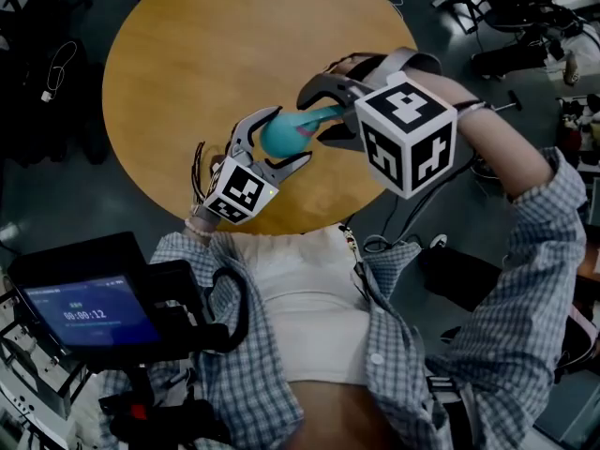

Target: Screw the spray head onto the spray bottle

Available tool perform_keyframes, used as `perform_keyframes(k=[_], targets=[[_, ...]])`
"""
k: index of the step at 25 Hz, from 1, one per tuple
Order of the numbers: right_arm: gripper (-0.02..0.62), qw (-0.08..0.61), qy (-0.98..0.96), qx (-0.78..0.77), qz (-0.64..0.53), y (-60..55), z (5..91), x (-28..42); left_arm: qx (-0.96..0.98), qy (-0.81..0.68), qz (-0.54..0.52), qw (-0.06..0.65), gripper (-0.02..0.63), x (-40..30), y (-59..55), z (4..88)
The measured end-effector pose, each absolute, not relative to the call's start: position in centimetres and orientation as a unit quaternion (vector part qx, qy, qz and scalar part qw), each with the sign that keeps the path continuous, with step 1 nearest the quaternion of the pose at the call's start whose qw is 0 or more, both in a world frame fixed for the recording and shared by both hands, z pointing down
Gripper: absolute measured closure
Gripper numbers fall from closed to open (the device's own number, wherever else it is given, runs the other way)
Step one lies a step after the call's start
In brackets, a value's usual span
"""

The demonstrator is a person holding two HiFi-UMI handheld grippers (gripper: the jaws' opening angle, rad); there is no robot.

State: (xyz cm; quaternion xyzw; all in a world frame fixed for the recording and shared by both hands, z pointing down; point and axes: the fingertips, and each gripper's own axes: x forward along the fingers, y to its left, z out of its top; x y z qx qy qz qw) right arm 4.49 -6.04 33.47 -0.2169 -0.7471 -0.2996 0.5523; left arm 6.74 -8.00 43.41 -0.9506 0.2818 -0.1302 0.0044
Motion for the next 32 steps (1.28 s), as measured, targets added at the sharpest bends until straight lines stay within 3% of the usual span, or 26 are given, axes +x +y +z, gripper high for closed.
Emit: perform_keyframes(k=[10,15,23,32], targets=[[0.402,0.562,-0.677,-0.274,-0.388,-5.6,34.9,5.2,-0.953,0.273,-0.130,0.006,0.190,7.2,-7.7,43.2],[0.468,0.565,-0.677,-0.268,-0.387,-5.9,35.4,5.3,-0.950,0.283,-0.135,0.008,0.190,7.1,-8.1,43.3],[0.469,0.591,-0.762,-0.160,-0.209,-6.3,36.0,5.1,-0.931,0.322,-0.169,0.019,0.190,6.7,-8.6,44.3],[0.469,0.568,-0.805,0.109,0.132,-9.0,36.8,5.6,-0.902,0.379,-0.203,0.031,0.190,5.9,-9.9,44.7]])
